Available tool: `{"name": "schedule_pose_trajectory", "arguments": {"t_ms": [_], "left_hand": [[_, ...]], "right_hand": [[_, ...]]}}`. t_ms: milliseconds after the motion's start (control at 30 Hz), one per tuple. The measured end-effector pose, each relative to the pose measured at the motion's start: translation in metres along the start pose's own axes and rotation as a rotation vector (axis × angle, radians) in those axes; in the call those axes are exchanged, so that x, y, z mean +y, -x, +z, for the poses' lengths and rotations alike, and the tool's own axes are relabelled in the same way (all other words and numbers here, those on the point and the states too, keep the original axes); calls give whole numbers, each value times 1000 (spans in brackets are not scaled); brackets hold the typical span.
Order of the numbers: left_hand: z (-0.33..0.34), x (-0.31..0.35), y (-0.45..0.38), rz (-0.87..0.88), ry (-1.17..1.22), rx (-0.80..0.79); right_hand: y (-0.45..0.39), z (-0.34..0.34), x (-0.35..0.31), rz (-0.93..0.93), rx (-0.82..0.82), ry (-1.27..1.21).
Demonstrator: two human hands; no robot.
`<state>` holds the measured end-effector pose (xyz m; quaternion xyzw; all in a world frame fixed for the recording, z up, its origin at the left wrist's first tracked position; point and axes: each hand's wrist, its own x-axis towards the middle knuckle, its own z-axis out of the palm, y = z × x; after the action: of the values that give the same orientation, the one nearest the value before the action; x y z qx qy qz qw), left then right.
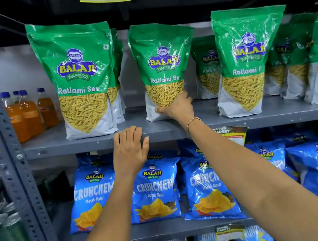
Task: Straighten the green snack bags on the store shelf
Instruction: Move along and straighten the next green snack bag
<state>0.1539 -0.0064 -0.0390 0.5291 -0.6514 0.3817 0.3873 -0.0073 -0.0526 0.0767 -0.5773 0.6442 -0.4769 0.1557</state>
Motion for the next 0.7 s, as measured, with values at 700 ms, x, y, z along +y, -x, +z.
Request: {"name": "schedule_pose_trajectory", "arguments": {"t_ms": [700], "left_hand": [[-6,2,4,-31,28,-82]], "right_hand": [[56,-20,9,-53,78,42]]}}
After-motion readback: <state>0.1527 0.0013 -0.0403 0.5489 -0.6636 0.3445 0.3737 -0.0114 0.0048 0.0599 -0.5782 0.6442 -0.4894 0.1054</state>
